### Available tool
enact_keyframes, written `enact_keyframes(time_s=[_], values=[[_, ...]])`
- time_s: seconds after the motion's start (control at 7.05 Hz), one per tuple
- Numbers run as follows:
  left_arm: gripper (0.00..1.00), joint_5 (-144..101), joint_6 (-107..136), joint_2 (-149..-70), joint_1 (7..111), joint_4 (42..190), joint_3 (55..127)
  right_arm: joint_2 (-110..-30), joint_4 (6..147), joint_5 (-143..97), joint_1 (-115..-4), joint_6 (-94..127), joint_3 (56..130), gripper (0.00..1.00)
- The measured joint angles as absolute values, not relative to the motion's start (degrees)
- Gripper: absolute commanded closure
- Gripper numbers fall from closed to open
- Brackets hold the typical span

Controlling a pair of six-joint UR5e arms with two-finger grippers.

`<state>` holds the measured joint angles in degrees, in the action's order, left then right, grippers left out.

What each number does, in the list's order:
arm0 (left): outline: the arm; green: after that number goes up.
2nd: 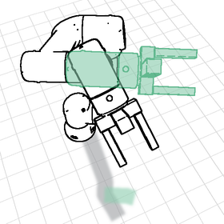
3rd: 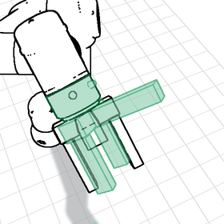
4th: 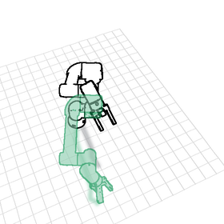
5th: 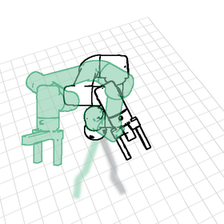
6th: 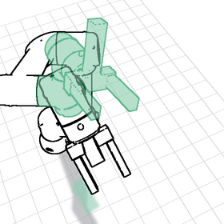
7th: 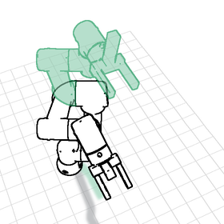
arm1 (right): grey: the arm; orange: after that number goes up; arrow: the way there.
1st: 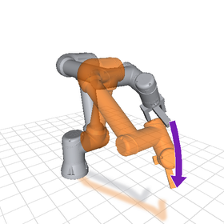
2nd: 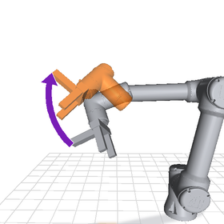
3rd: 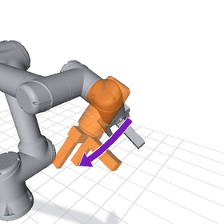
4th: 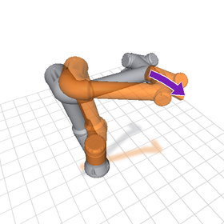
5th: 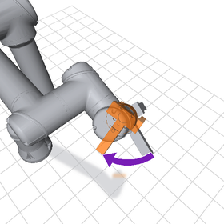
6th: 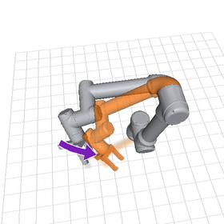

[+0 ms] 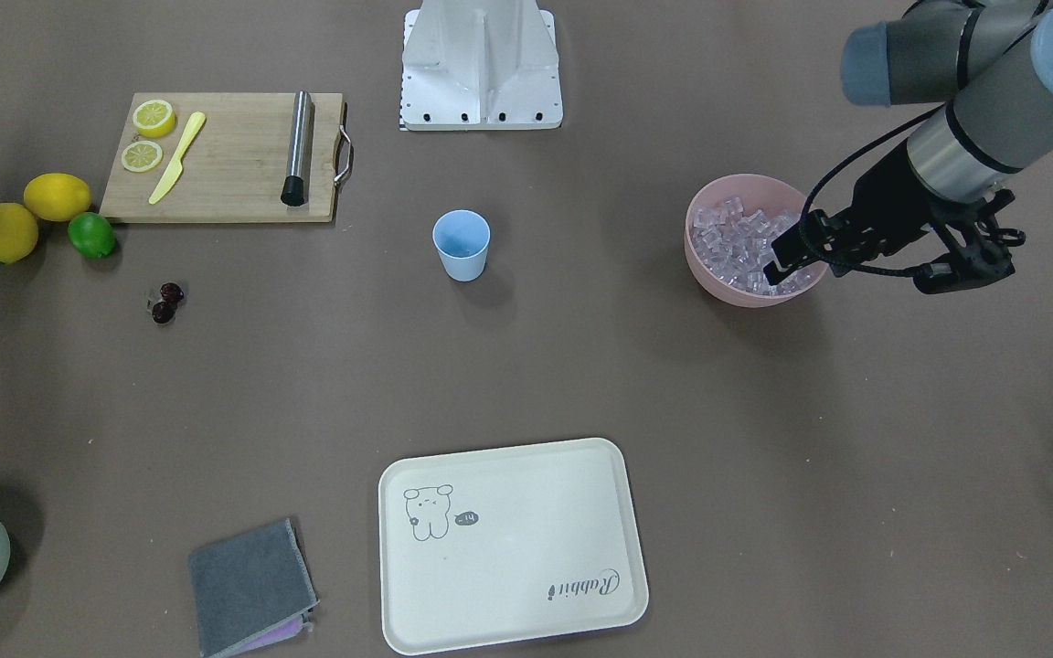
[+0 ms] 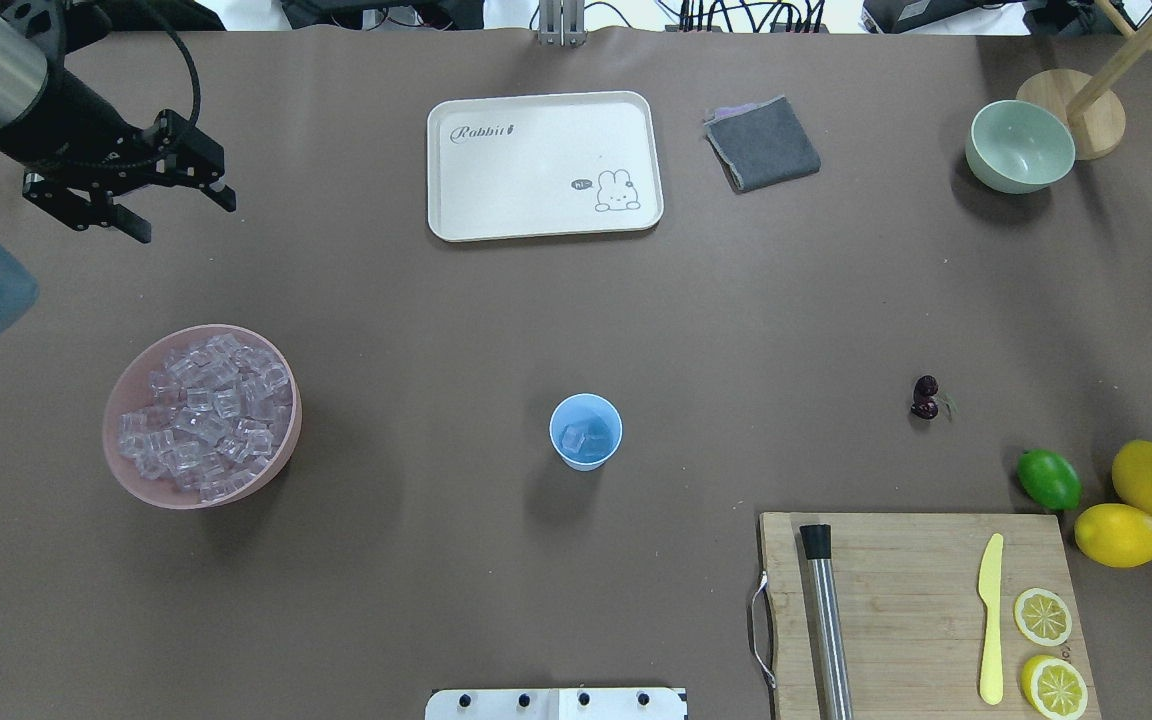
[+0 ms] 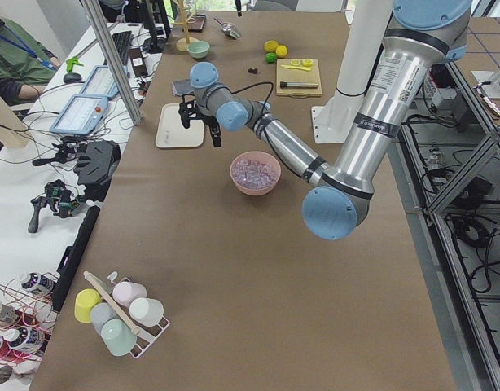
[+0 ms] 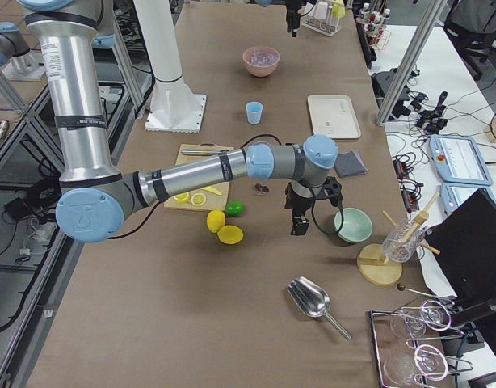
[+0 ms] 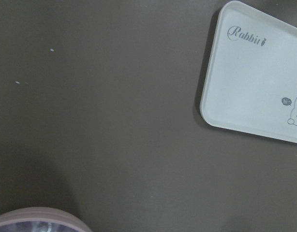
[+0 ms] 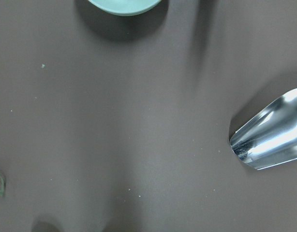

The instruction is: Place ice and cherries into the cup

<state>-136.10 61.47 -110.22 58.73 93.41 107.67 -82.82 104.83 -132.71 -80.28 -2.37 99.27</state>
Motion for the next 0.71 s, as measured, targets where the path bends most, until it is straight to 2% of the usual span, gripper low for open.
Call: enact_keyframes(time_s=[0.43,0.57,0.71], values=[[0.04,-131.44,60.1,-103.94,47.39,90.04,111.19,-82.8,104.79,-132.71,-79.71,-2.31,98.84,0.0],[0.08,-131.12,59.66,-101.2,45.05,89.98,112.53,-82.79,104.81,-132.72,-79.48,-2.3,98.7,0.0],[0.07,-131.01,58.75,-99.49,43.95,89.92,113.37,-82.81,104.46,-132.72,-79.33,-2.29,98.32,0.0]])
